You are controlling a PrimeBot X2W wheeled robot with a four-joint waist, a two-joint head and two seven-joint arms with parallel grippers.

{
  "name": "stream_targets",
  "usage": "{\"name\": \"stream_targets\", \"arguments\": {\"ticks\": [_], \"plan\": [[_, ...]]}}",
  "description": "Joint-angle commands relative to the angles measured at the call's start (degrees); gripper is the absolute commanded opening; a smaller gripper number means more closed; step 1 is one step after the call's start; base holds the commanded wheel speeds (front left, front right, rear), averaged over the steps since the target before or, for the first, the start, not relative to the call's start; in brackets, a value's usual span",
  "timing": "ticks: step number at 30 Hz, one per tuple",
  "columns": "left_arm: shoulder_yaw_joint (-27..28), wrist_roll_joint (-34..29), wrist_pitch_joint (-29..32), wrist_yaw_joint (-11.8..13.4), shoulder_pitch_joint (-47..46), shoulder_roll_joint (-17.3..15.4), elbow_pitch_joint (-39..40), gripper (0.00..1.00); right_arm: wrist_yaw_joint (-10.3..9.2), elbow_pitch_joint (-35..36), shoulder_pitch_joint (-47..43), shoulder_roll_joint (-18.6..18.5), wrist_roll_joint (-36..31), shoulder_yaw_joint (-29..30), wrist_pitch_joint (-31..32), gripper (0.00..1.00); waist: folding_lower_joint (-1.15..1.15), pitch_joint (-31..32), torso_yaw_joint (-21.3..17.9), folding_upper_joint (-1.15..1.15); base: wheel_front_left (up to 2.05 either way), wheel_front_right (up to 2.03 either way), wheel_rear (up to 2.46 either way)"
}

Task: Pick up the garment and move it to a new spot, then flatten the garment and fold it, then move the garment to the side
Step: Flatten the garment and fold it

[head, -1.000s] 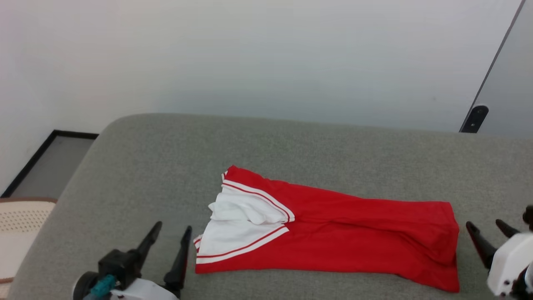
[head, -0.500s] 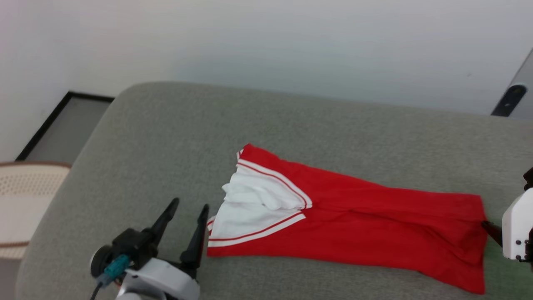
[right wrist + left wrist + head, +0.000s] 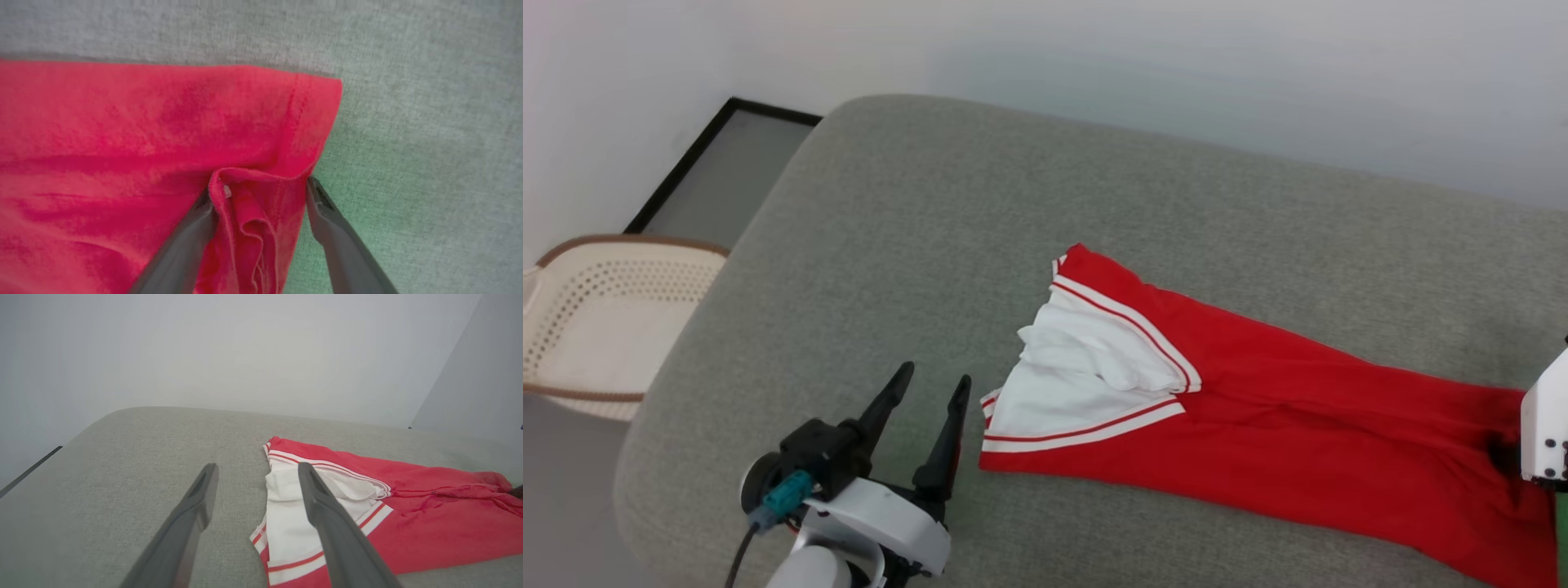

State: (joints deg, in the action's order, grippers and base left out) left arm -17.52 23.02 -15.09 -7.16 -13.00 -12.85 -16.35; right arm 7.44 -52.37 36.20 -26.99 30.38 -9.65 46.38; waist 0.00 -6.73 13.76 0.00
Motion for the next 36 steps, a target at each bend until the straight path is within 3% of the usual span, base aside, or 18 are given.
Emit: {"name": "stream_targets", "arguments": {"ticks": [1, 8, 13, 14, 15, 16, 17, 30, 36], "plan": [[0.0, 0.4, 0.0, -0.4, -0.6, 0.0, -0.3, 1.00, 0.07, -2.7, -1.8, 3.3, -0.2, -0.9, 0.9, 1.00, 0.00, -0.3, 0.6, 0.00, 0.00, 0.00, 0.00], [-0.7, 2.4, 0.0, -0.4, -0.5, -0.7, -0.6, 1.00, 0.36, -6.3, -0.8, 6.0, 5.4, 2.6, 5.5, 1.00, 0.00, 0.4, 0.7, 0.00, 0.00, 0.00, 0.00], [-1.0, 3.4, 0.0, -0.4, -0.8, -1.1, -0.3, 1.00, 0.35, -6.4, -1.3, 6.0, 8.1, 3.5, 7.1, 1.00, 0.00, 0.1, 0.5, 0.00, 0.00, 0.00, 0.00], [-1.0, 3.6, 0.0, -0.4, -0.8, -1.2, -0.2, 1.00, 0.35, -6.6, -1.5, 5.8, 8.4, 3.8, 7.2, 0.95, 0.00, 0.0, 0.4, 0.00, 0.00, 0.00, 0.00], [-1.1, 4.0, 0.0, -0.4, -0.8, -1.1, -0.2, 1.00, 0.35, -6.6, -1.7, 5.7, 8.6, 3.7, 7.3, 0.75, 0.00, 0.0, 0.4, 0.00, 0.00, 0.00, 0.00], [-1.2, 4.2, 0.0, -0.4, -0.8, -1.2, -0.1, 1.00, 0.35, -6.1, -1.9, 5.5, 8.7, 3.3, 7.1, 0.42, 0.00, -0.1, 0.3, 0.00, 0.00, 0.00, 0.00], [-1.2, 4.3, 0.0, -0.4, -0.8, -1.3, -0.2, 1.00, 0.35, -5.9, -2.0, 5.1, 8.8, 3.4, 6.1, 0.00, 0.00, -0.1, 0.3, 0.00, 0.00, 0.00, 0.00], [-1.8, 5.9, 0.0, -0.4, -0.5, -2.0, -0.5, 1.00, -0.16, -5.5, -0.3, -2.2, 4.7, 2.5, -3.4, 0.00, 0.00, 0.8, -0.3, 0.00, 0.00, 0.00, 0.00], [-2.1, 6.2, 0.0, -0.4, 0.6, -2.6, -1.0, 1.00, -0.07, -7.4, 1.4, -5.0, 2.3, 2.5, -4.7, 0.00, 0.00, 2.7, -1.2, 0.00, 0.00, 0.00, 0.00]]}}
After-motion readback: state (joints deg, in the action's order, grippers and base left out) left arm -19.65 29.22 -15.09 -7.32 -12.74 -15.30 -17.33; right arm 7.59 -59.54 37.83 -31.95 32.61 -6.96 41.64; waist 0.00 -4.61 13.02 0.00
